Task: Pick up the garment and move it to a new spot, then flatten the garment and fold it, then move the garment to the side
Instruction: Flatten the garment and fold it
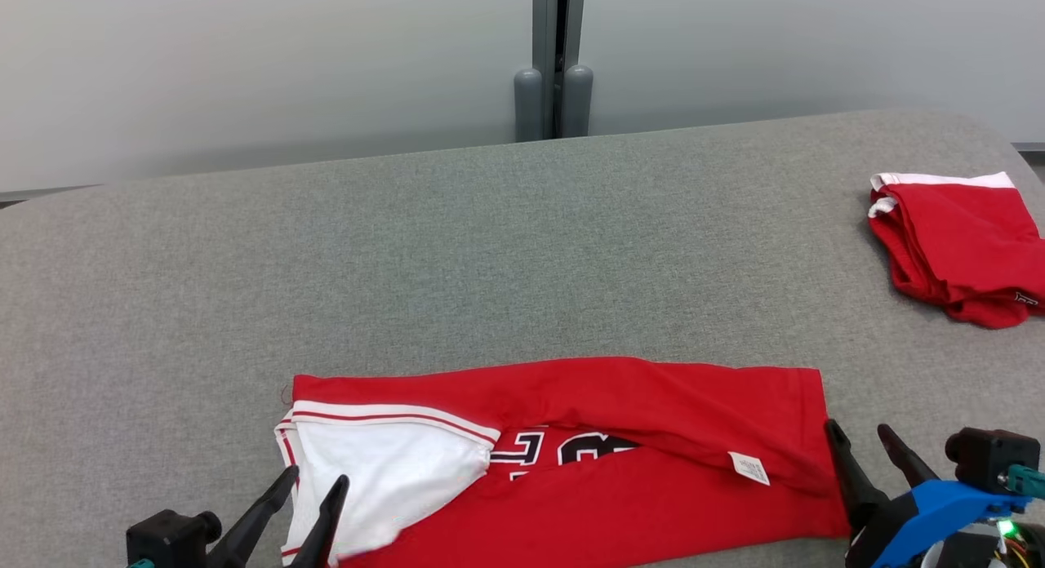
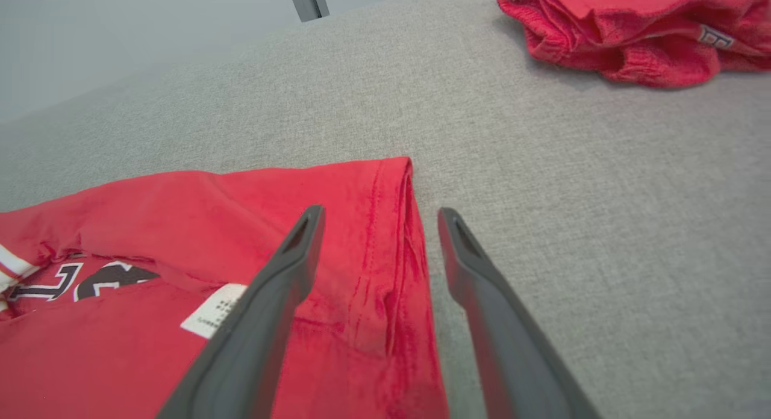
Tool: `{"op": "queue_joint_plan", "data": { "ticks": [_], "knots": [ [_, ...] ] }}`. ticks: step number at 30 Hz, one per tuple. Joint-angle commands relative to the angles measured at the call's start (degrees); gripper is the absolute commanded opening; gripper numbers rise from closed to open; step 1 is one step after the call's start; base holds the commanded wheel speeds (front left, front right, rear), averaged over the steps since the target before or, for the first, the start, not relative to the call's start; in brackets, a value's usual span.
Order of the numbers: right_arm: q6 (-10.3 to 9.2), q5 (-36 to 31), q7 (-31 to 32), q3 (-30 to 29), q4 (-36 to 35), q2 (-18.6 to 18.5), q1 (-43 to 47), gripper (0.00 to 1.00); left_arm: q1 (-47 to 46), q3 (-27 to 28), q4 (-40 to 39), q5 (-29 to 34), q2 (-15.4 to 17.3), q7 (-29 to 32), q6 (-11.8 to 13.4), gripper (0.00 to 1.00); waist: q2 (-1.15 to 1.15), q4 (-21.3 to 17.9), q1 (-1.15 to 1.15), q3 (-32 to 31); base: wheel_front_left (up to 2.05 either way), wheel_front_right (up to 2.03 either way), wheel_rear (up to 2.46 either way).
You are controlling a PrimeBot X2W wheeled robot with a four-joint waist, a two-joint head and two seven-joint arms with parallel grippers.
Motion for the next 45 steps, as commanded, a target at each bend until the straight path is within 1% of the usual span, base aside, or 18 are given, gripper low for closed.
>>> {"op": "queue_joint_plan", "data": {
  "ticks": [1,4,6,9,15,20,24,27,31,32,33,34,35,38,42,44,45],
  "knots": [
    [0.01,0.2,-0.6,-0.5,0.1,0.2,1.0,1.00,0.7,1.0,-0.1,-0.2,-0.2,-0.5,-0.1,1.00,0.00,-0.1,0.00,-0.2,0.00,0.00,0.00],
    [0.01,0.3,-1.4,-1.8,0.4,0.4,1.8,1.00,2.6,4.6,-1.3,0.6,-1.1,-1.1,0.9,1.00,0.00,-0.1,0.00,-0.5,0.00,0.00,0.00],
    [0.01,-0.1,-1.9,-2.6,0.5,0.5,1.9,1.00,3.6,8.0,-2.9,2.0,-2.3,-1.2,1.6,1.00,0.00,0.1,0.00,-0.7,0.00,0.00,0.00],
    [0.01,-0.3,-2.1,-3.3,0.7,0.6,1.5,1.00,5.2,11.6,-4.3,5.6,-3.7,-1.2,3.4,1.00,0.00,0.4,0.00,-0.9,0.00,0.00,0.00],
    [0.01,-1.8,-1.7,-2.0,2.0,0.7,-1.0,1.00,4.4,14.8,-5.0,12.1,-7.0,-1.2,8.0,1.00,0.00,0.8,0.00,-0.6,0.00,0.00,0.00],
    [0.01,-4.6,-1.8,0.0,6.4,-0.2,-2.8,1.00,3.1,16.9,-5.2,15.6,-10.7,-1.2,11.8,1.00,0.00,1.6,0.00,0.4,0.00,0.00,0.00],
    [0.01,-8.4,-3.4,0.2,10.6,-0.9,-3.7,1.00,2.7,18.1,-5.2,16.8,-12.7,-1.2,13.0,1.00,0.00,2.3,0.00,1.2,0.00,0.00,0.00],
    [0.01,-8.8,-4.0,0.4,13.8,-0.6,-4.3,1.00,2.5,18.2,-4.9,17.7,-13.2,-1.2,13.6,1.00,0.00,2.6,0.00,1.8,0.00,0.00,0.00],
    [0.01,-8.2,-3.6,1.6,18.3,-0.1,-4.9,1.00,2.4,18.6,-4.8,18.5,-13.1,-1.2,14.1,1.00,0.00,2.7,0.00,2.3,0.00,0.00,0.00],
    [0.02,-7.9,-3.4,2.0,19.2,0.0,-5.1,0.46,2.4,18.7,-4.8,18.5,-13.1,-1.2,14.2,1.00,0.00,2.7,0.00,2.4,0.00,0.00,0.00],
    [0.02,-7.7,-3.4,2.2,19.9,0.2,-5.5,0.30,2.3,18.8,-4.9,18.6,-13.1,-1.2,14.3,1.00,0.00,2.6,0.00,2.6,0.00,0.00,0.00],
    [0.02,-7.4,-3.5,2.5,20.4,0.2,-5.9,0.08,2.2,18.9,-5.0,18.7,-13.1,-1.2,14.4,1.00,0.00,2.6,0.00,2.7,0.00,0.00,0.00],
    [0.02,-7.0,-3.9,2.4,20.7,0.3,-6.4,0.00,2.2,19.0,-5.0,18.8,-13.0,-1.2,14.4,1.00,0.00,2.4,0.00,2.8,0.00,0.00,0.00],
    [-0.01,-6.3,-5.3,1.3,20.8,-0.2,-8.4,0.00,1.9,19.0,-5.2,19.0,-13.0,-1.2,14.6,1.00,0.00,1.7,0.00,3.1,0.00,0.00,0.00],
    [-0.05,-6.3,-6.5,-2.0,19.9,-3.0,-11.4,0.00,1.6,19.1,-5.4,18.4,-13.5,-1.2,14.7,1.00,0.00,0.5,0.00,3.1,0.00,0.00,0.00],
    [-0.04,-5.4,-5.8,-3.9,19.5,-4.1,-12.1,0.00,1.4,18.7,-5.6,18.6,-13.6,-0.9,14.6,1.00,0.00,0.2,0.00,3.1,0.00,0.00,0.00],
    [-0.05,-5.3,-5.5,-5.0,19.2,-5.2,-12.3,0.00,1.2,18.4,-5.7,18.8,-13.6,-0.8,14.5,1.00,0.00,0.1,0.00,3.1,0.00,0.00,0.00]
  ]
}}
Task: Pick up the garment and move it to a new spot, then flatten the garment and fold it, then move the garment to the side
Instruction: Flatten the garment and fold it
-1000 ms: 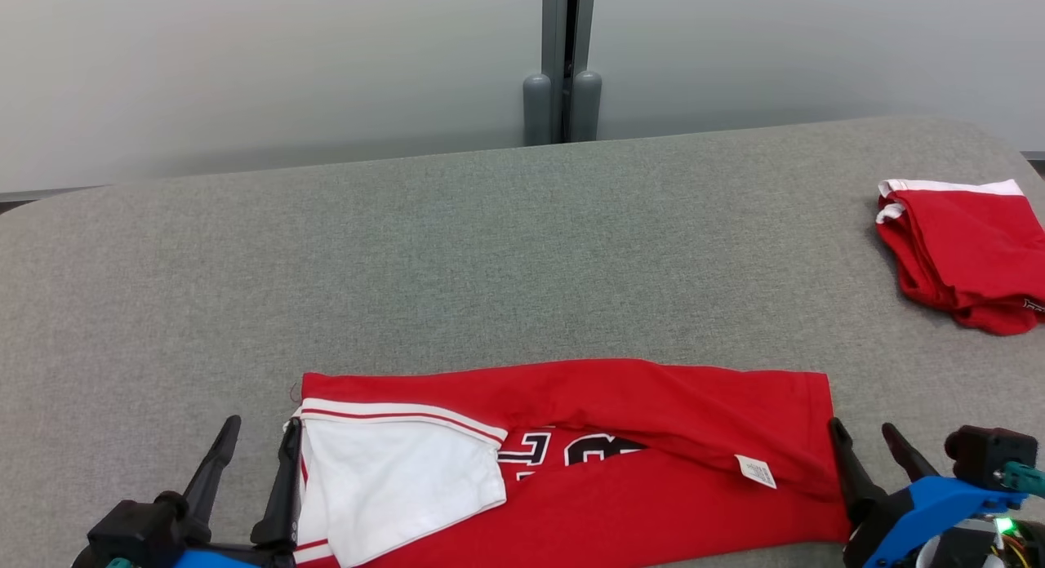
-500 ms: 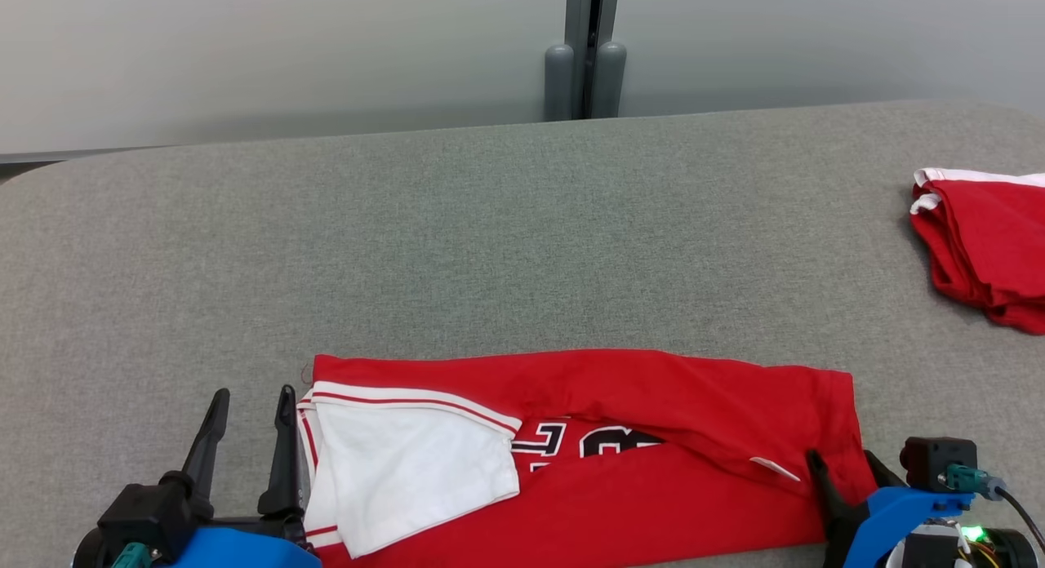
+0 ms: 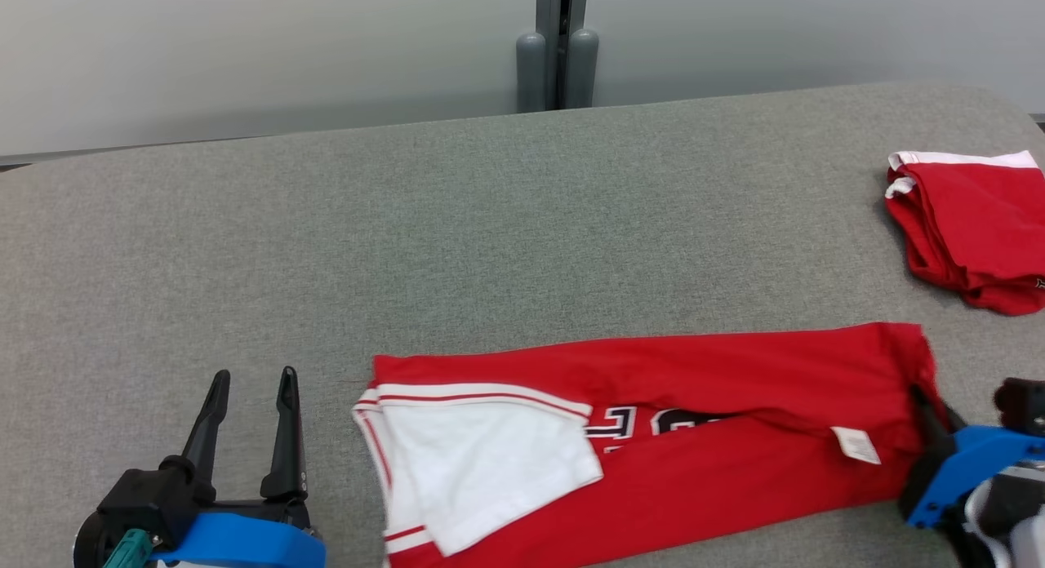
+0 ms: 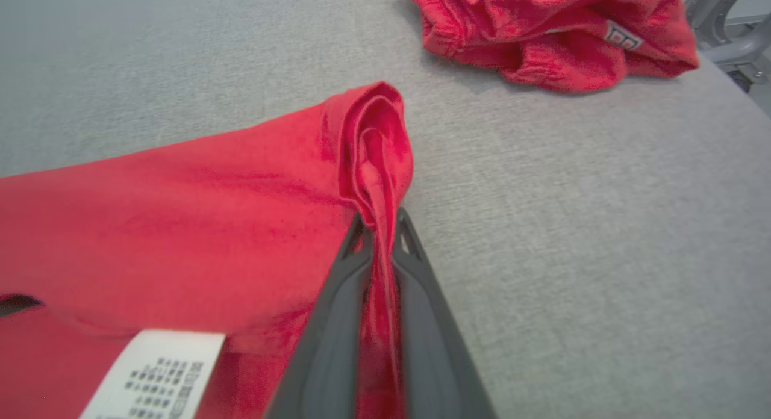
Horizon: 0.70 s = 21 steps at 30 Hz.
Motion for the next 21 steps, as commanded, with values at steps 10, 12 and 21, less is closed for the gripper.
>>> {"op": "queue_joint_plan", "data": {
  "ticks": [10,12,21],
  "knots": [
    [-0.05,3.9,4.1,-6.1,-4.8,-2.8,-2.0,0.00,-0.8,-1.5,0.5,0.8,-0.8,0.2,-0.1,1.00,0.00,-1.0,-0.01,-1.1,0.00,0.00,0.00],
    [-0.05,7.7,5.7,-3.6,-7.1,-0.7,-1.4,0.00,-0.9,-2.0,0.9,0.9,-0.9,0.2,-0.2,1.00,0.00,-0.7,-0.01,-1.6,0.00,0.00,0.00],
    [-0.05,19.3,11.5,9.4,-21.4,3.9,2.9,0.00,-0.5,-2.2,1.8,0.7,-1.4,0.0,-0.4,1.00,0.00,0.8,-0.01,-3.5,0.00,0.00,0.00]
  ]
}}
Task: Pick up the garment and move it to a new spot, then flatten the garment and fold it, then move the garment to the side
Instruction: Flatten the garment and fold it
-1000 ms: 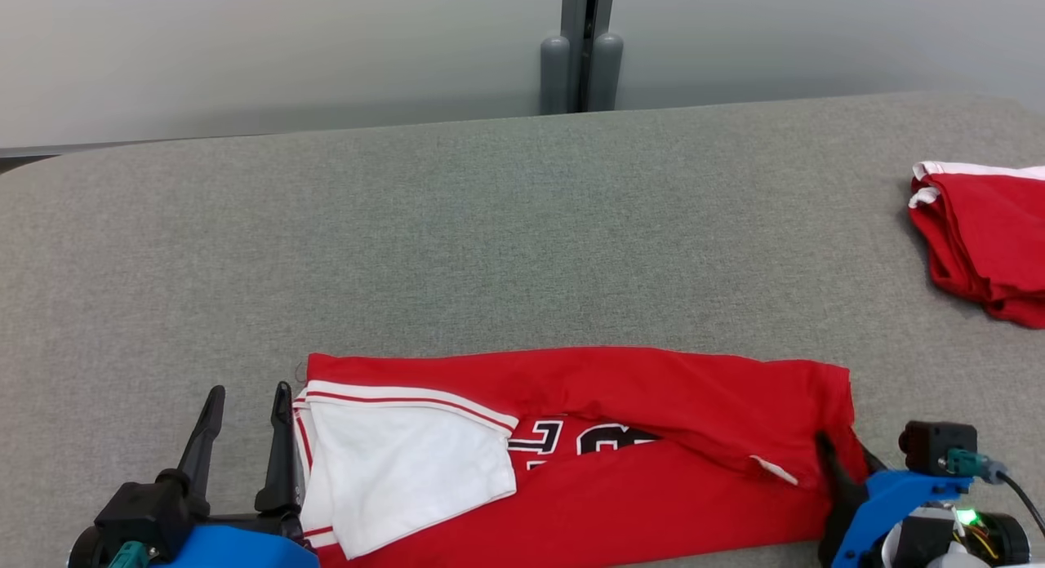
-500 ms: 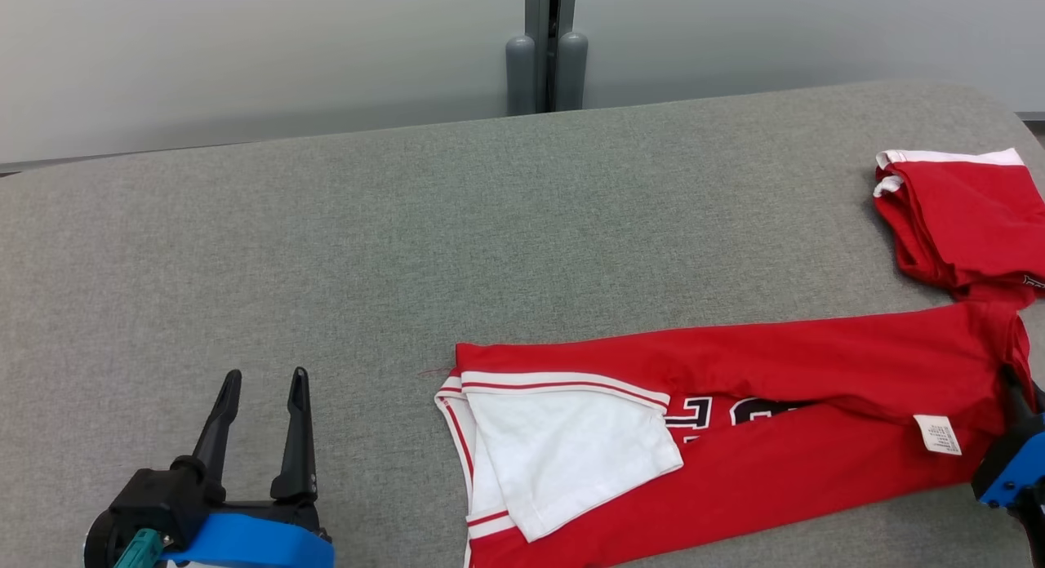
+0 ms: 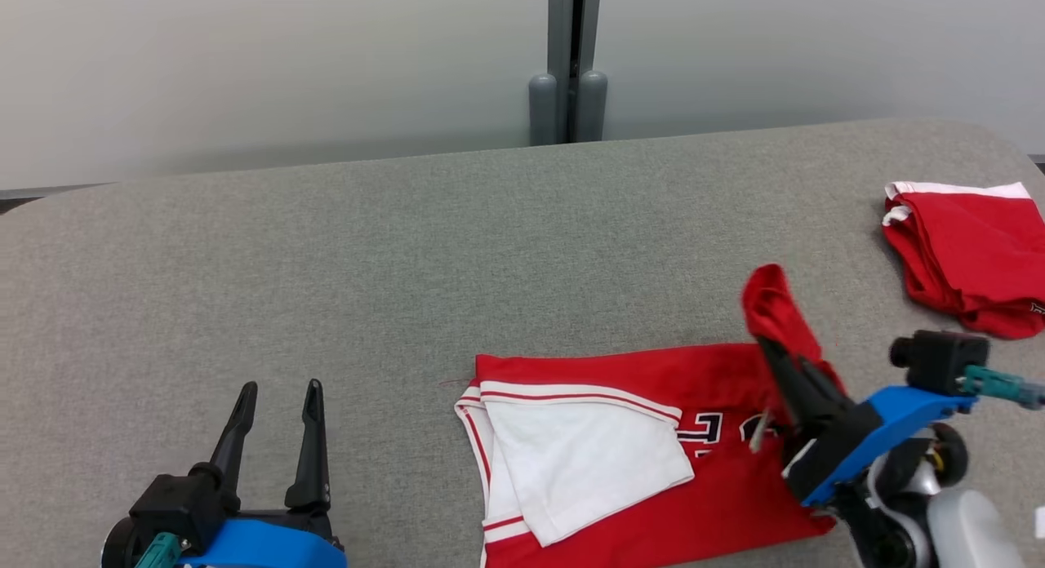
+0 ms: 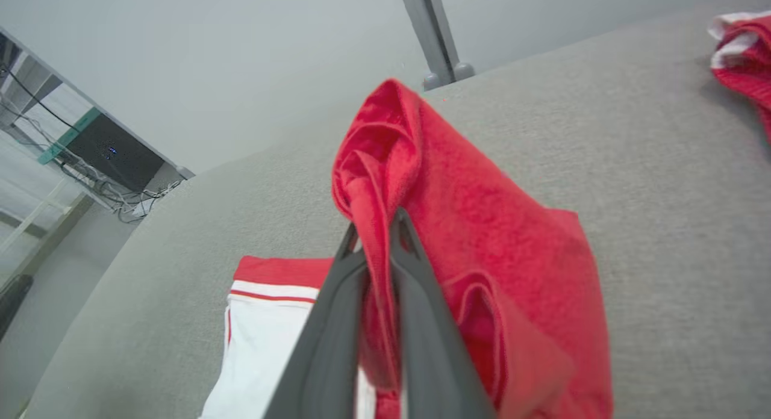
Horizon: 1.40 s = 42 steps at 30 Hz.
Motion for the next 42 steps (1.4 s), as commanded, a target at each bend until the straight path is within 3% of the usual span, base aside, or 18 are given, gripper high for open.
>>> {"op": "queue_joint_plan", "data": {
  "ticks": [1,8,20,21,22,23,31,36,42],
  "knots": [
    [0.01,0.5,0.1,1.0,-0.6,0.4,0.6,0.00,0.0,0.0,0.1,0.1,-0.1,-0.1,0.0,1.00,0.00,0.2,0.00,-0.1,0.00,0.00,0.00],
    [0.01,3.9,-1.4,15.1,0.6,1.2,-0.2,0.00,0.1,-0.3,0.5,0.1,-0.4,-0.2,-0.6,1.00,0.00,2.6,0.00,-0.9,0.00,0.00,0.00],
    [0.01,9.5,-9.3,29.5,18.3,1.2,-8.7,0.00,-0.7,-0.4,1.5,0.3,-1.4,-0.4,-1.1,1.00,0.00,6.2,0.00,-0.7,0.00,0.00,0.00],
    [0.01,10.1,-9.7,30.2,20.0,1.2,-9.5,0.10,-0.8,-0.4,1.6,0.4,-1.5,-0.4,-1.1,1.00,0.00,6.3,0.00,-0.7,0.00,0.00,0.00],
    [0.02,10.6,-10.3,30.9,21.5,1.2,-10.2,0.46,-0.9,-0.5,1.7,0.4,-1.6,-0.4,-1.1,1.00,0.00,6.4,0.00,-0.6,0.00,0.00,0.00],
    [0.01,11.3,-11.1,31.5,22.8,1.2,-11.0,1.00,-1.0,-0.5,1.8,0.5,-1.7,-0.4,-1.2,1.00,0.00,6.5,0.00,-0.6,0.00,0.00,0.00],
    [0.01,18.4,-17.0,37.7,25.5,1.2,-15.2,1.00,-1.3,-0.7,2.3,1.1,-2.4,-0.5,-1.6,1.00,0.00,5.9,0.00,-0.3,0.00,0.00,0.00],
    [0.01,11.5,-23.1,35.6,27.8,1.2,-17.9,1.00,-2.4,-1.4,2.6,1.6,-2.7,-0.5,-2.2,1.00,0.00,4.6,0.00,-0.1,0.00,0.00,0.00],
    [0.01,0.5,-29.0,26.8,28.8,1.2,-18.0,1.00,-4.5,-2.4,3.3,2.4,-3.1,-0.5,-2.7,1.00,0.00,3.1,0.00,-0.2,0.00,0.00,0.00]
  ]
}}
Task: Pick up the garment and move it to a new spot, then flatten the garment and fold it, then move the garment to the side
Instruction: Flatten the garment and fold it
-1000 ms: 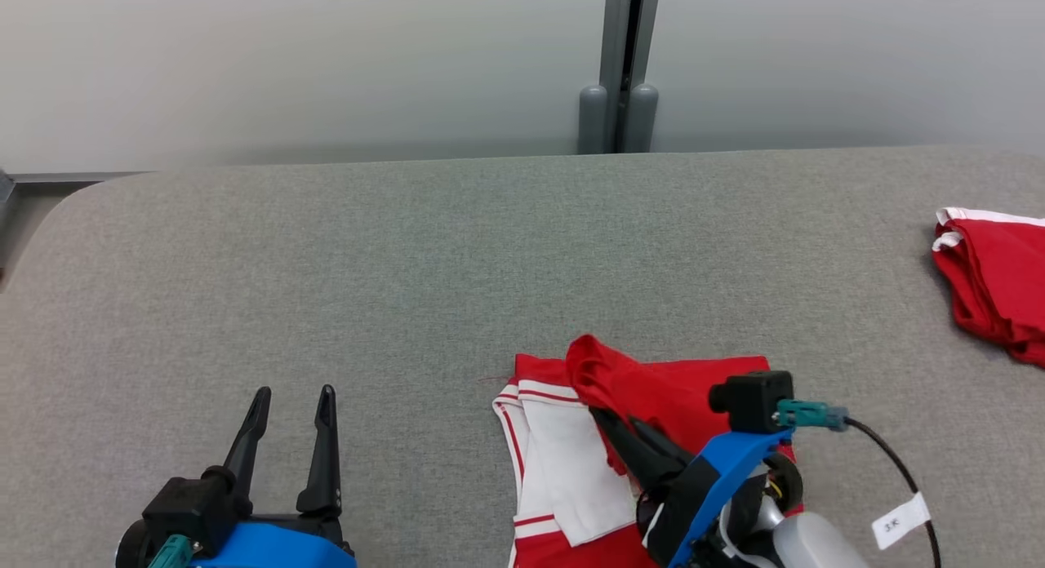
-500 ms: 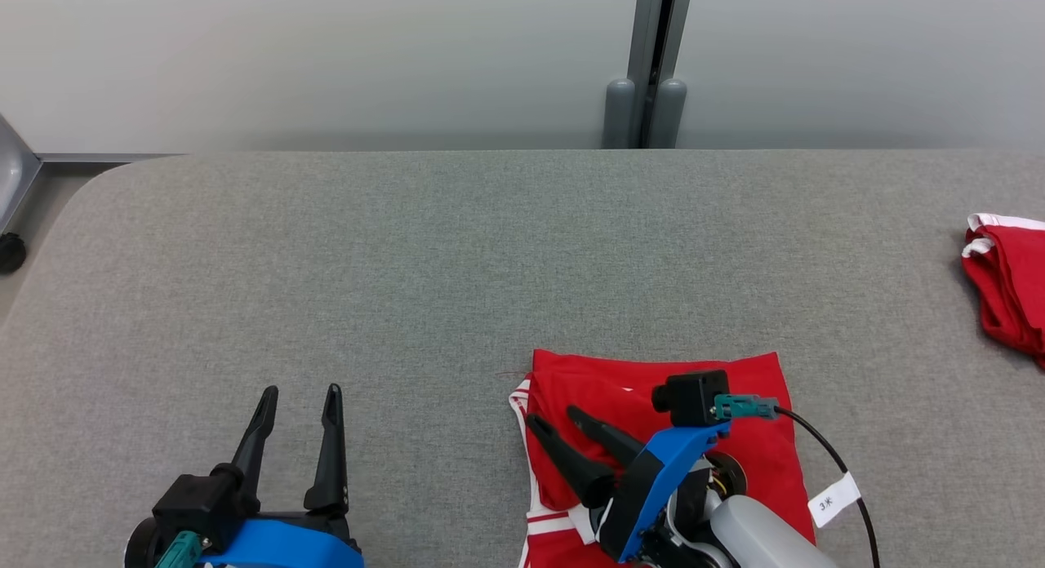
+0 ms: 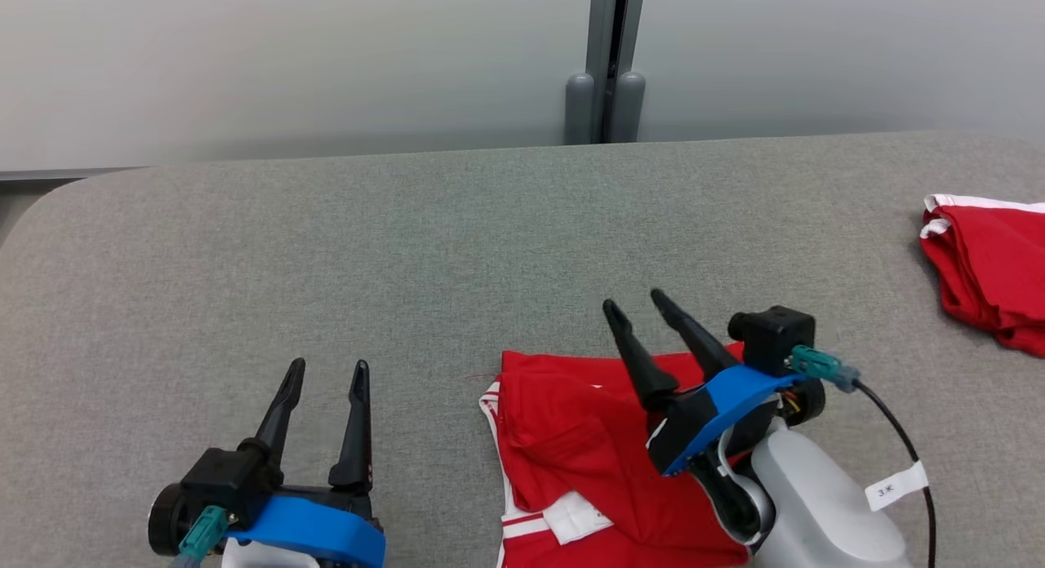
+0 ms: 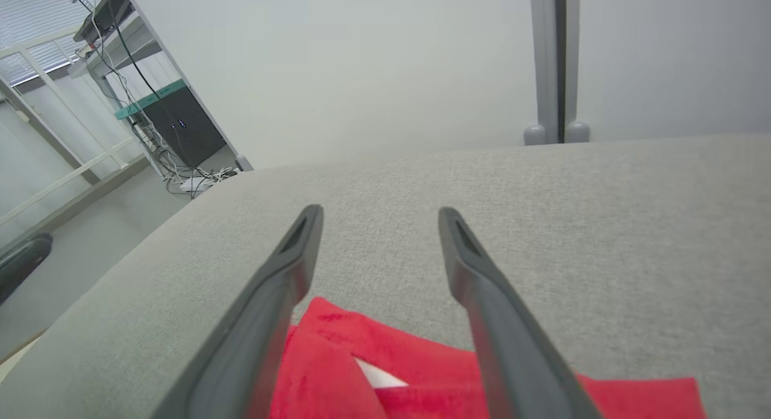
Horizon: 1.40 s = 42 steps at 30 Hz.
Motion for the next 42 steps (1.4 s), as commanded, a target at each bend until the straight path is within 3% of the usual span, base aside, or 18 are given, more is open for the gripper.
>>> {"op": "queue_joint_plan", "data": {
  "ticks": [1,6,12,13,14,15,23,32,42],
  "knots": [
    [0.01,-1.5,-0.5,-1.3,-0.6,-0.1,0.4,1.00,-0.9,-0.3,0.2,0.5,-0.1,-0.3,-0.2,1.00,0.00,-0.3,0.00,-0.1,0.00,0.00,0.00],
    [0.01,-10.0,-0.9,-7.2,-4.5,-1.2,3.5,1.00,-1.8,-0.8,1.0,0.9,-0.6,-0.3,-0.3,1.00,0.00,-1.0,0.00,-0.2,0.00,0.00,0.00],
    [0.01,-16.6,2.1,-6.3,-7.9,-2.4,9.3,1.00,-1.6,-1.4,1.6,0.9,-0.9,-0.3,-0.6,1.00,0.00,-0.5,0.00,0.2,0.00,0.00,0.00],
    [0.01,-16.8,2.4,-5.7,-8.2,-2.5,10.3,0.84,-1.6,-1.3,1.6,0.8,-1.0,-0.3,-0.6,1.00,0.00,-0.3,0.00,0.3,0.00,0.00,0.00],
    [0.01,-17.1,2.5,-4.9,-8.3,-2.8,11.0,0.49,-1.5,-1.2,1.7,0.8,-1.0,-0.3,-0.6,1.00,0.00,-0.1,0.00,0.4,0.00,0.00,0.00],
    [0.01,-17.8,2.6,-4.0,-8.4,-3.5,11.6,0.39,-1.5,-1.1,1.7,0.8,-0.9,-0.3,-0.6,1.00,0.00,0.1,0.00,0.5,0.00,0.00,0.00],
    [0.01,-20.8,0.0,-1.2,-5.7,-5.1,14.5,0.00,-0.9,-0.2,1.7,0.7,-0.5,-0.3,-0.3,1.00,0.00,1.7,0.00,1.0,0.00,0.00,0.00],
    [0.01,-21.0,-0.9,1.3,-1.9,-4.2,13.0,0.00,-0.2,0.7,1.1,0.4,0.0,-0.3,0.1,1.00,0.00,2.2,0.00,1.2,0.00,0.00,0.00],
    [0.01,-18.9,-1.9,13.3,1.8,-2.3,9.4,0.00,-0.5,0.9,1.1,0.6,-0.1,-0.3,0.0,1.00,0.00,2.9,0.00,1.3,0.00,0.00,0.00]
  ]
}}
